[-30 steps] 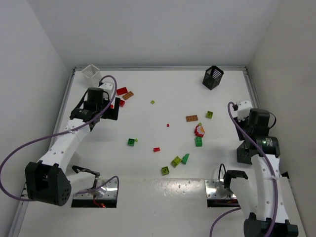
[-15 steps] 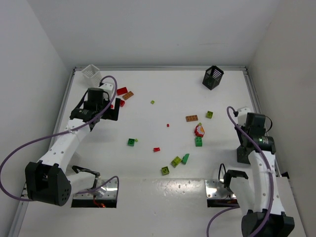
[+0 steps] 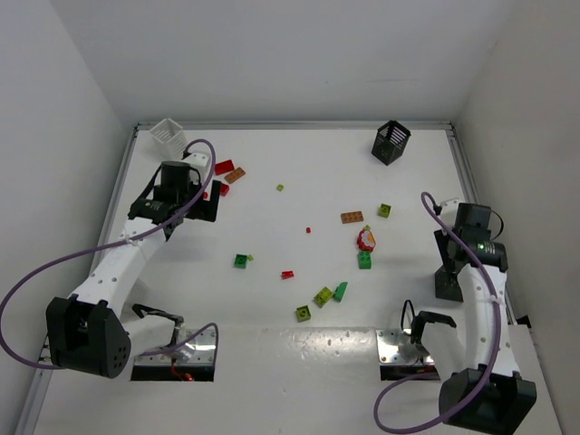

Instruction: Sort the legos into containers by color

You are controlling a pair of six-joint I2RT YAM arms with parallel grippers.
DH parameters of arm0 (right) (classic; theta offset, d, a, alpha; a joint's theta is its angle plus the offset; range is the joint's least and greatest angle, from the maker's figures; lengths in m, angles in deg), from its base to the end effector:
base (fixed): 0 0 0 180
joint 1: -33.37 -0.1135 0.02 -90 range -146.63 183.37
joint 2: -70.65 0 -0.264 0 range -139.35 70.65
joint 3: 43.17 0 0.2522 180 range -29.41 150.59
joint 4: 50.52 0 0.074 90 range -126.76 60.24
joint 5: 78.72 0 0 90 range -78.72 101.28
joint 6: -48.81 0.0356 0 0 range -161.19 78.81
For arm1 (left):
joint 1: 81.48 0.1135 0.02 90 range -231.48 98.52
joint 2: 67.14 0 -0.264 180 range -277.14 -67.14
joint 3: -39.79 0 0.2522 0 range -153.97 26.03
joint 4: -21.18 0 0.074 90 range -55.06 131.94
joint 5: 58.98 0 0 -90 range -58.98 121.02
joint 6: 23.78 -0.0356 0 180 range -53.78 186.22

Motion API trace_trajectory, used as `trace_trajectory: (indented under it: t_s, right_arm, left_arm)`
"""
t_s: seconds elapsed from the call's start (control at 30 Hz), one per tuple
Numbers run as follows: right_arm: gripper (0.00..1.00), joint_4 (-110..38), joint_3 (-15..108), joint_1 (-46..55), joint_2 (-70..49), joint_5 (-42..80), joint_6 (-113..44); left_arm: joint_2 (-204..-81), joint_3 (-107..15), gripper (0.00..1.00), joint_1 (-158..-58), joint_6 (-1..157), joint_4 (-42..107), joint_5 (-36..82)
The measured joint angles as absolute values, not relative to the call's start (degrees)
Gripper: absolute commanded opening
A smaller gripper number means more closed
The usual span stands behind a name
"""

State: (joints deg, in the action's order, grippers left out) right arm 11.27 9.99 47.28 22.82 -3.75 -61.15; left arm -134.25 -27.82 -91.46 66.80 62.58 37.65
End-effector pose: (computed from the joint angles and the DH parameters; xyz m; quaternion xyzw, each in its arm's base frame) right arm 0.1470 -0.0459 0.2423 -0.0124 0.9499 -0.2031 0.2372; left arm 0.2491 -0.0397 0.2873 0.0505 0.9070 0.0142 0.4179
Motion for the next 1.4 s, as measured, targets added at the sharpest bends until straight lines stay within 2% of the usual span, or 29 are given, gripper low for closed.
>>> trace_trajectory:
  t_s: [0.13, 0.23, 0.43, 0.63, 0.83, 0.97, 1.0, 1.07, 1.27, 1.37, 1.4]
  right_arm:
    - [0.48, 13.1, 14.7, 47.8, 21.1, -2.8, -61.6]
    - [0.57, 15.2, 19.9, 47.9, 19.3, -1.1, -62.3]
    - [0.56, 19.7, 28.4, 47.9, 16.2, 4.2, -64.5]
    - [0.56, 30.1, 34.0, 47.3, 13.3, 24.2, -73.4]
    - [0.55, 36.0, 34.2, 43.4, -0.1, 38.0, -78.4]
    - [0.55, 32.5, 32.0, 36.8, -2.2, 39.7, -73.9]
    - [0.59, 31.2, 31.8, 34.7, -2.2, 39.9, -72.2]
    - [0.61, 28.5, 31.2, 31.5, -2.7, 40.0, -68.5]
    - [0.59, 20.1, 27.6, 24.5, -6.5, 35.8, -56.7]
    - [0.61, 16.9, 27.4, 23.7, -10.0, 33.3, -50.9]
    - [0.57, 15.7, 27.3, 23.7, -11.3, 32.7, -48.6]
  left_arm:
    - [-134.3, -27.8, 1.00, -91.5, 66.7, 62.5, 37.7]
    - [-134.4, -27.8, 1.00, -91.5, 66.7, 62.5, 37.7]
    - [-134.5, -27.8, 1.00, -91.5, 66.7, 62.5, 37.8]
    - [-134.8, -27.8, 1.00, -91.5, 66.1, 62.5, 36.7]
    - [-135.5, -27.9, 1.00, -91.5, 65.3, 62.5, 36.2]
    - [-136.8, -28.5, 1.00, -91.5, 66.2, 62.4, 36.9]
    - [-137.0, -28.6, 1.00, -91.5, 66.6, 62.2, 37.3]
    - [-137.5, -28.6, 1.00, -91.5, 67.2, 62.2, 37.9]
    - [-138.3, -28.6, 1.00, -91.5, 68.3, 62.2, 39.9]
    - [-138.3, -28.7, 1.00, -91.5, 68.5, 62.2, 40.9]
    - [-138.3, -28.8, 1.00, -91.5, 68.5, 62.2, 41.3]
